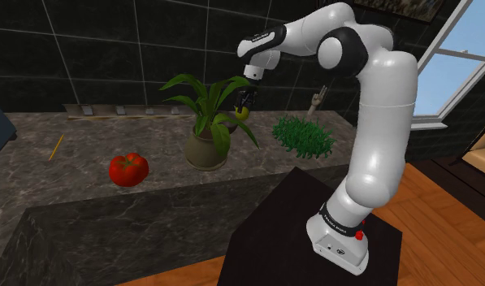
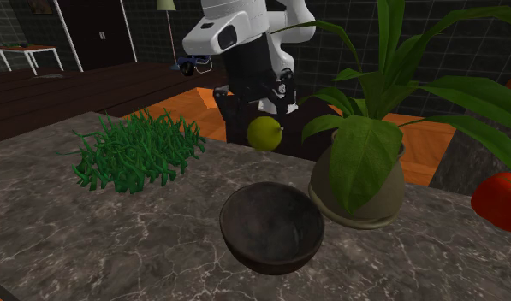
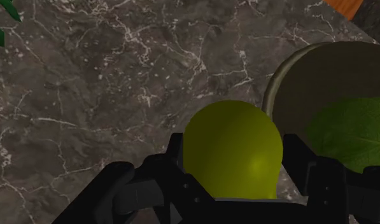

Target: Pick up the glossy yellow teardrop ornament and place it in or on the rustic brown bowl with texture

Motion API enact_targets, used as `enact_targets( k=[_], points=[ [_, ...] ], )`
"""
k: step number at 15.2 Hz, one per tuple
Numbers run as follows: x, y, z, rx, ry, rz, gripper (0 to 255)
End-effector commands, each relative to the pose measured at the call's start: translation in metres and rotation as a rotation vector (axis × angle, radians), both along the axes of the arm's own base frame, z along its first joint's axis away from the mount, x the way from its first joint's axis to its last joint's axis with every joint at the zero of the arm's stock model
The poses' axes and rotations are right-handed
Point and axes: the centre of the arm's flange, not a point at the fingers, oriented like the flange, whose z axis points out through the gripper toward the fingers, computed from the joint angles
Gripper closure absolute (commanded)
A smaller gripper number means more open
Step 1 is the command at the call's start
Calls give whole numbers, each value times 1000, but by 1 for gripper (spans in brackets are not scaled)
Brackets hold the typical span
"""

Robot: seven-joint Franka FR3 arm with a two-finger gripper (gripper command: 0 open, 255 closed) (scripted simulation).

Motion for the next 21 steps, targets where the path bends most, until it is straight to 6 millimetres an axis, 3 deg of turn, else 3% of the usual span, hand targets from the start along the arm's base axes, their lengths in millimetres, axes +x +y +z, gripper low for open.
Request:
enact_targets(
  k=[1,8,21],
  points=[
    [28,-1,1,1,0,1,255],
    [117,-6,-1,1,0,1,255],
    [117,-6,-66,1,0,1,255]
  ],
)
